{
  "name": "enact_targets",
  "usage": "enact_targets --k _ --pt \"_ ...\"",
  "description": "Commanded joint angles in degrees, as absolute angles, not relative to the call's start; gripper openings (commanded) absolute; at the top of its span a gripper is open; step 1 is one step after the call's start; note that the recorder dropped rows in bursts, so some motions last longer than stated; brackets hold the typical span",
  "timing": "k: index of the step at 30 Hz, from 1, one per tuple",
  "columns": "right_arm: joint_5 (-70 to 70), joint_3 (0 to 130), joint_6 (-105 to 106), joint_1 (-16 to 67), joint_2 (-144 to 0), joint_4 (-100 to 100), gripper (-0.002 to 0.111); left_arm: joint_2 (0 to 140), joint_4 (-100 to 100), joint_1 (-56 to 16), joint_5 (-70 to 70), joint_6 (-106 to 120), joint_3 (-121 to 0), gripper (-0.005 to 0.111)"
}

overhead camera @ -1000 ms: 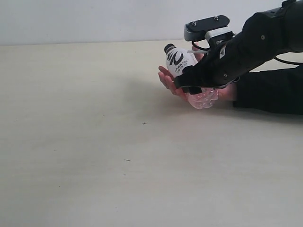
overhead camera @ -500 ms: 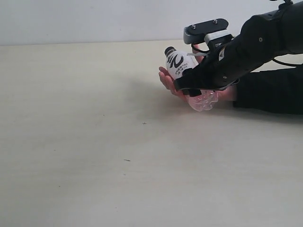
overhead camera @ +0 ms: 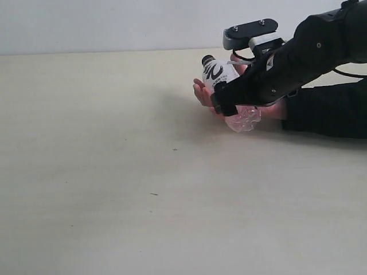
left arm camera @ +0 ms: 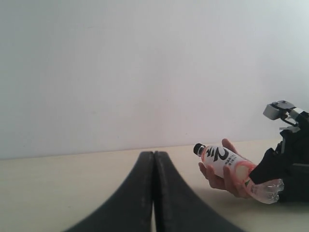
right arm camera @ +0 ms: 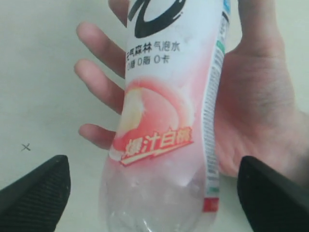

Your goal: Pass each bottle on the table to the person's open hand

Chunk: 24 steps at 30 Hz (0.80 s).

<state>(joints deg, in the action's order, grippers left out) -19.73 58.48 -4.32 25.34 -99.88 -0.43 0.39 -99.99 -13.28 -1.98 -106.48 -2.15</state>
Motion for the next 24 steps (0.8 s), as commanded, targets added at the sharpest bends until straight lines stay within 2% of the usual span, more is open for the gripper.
enact_targets --k 1,6,8,10,13,15,24 --pt "-19.0 58.3 -4.5 25.2 -94.7 -1.5 0.088 0.0 -99.9 -13.2 -2.1 -106.6 -2.0 0.000" --pt "-21.1 58.3 -4.5 25.2 -85.7 -3.7 0.088 0.0 -99.9 -13.2 -2.1 -106.6 -2.0 0.000" --pt "-22.9 58.3 -3.5 25.2 -82.1 -3.8 0.082 0.0 -99.9 -13.2 -2.1 -106.6 -2.0 0.000" --pt "-25.2 57.7 -2.6 25.2 -77.8 -3.8 0.064 0.0 -99.9 -13.2 -2.1 -106.6 -2.0 0.000" --pt "-25.7 53.9 -2.4 25.2 -70.2 -3.6 0.023 0.0 -99.9 -13.2 -2.1 -106.6 -2.0 0.000" --pt "-25.3 50.2 -2.6 25.2 -63.5 -3.6 0.000 0.0 -99.9 -13.2 -2.1 -106.6 -2.0 0.000" --pt "-25.8 33.1 -7.7 25.2 -33.3 -2.9 0.001 0.0 -99.9 -13.2 -2.1 -106.6 -2.0 0.000"
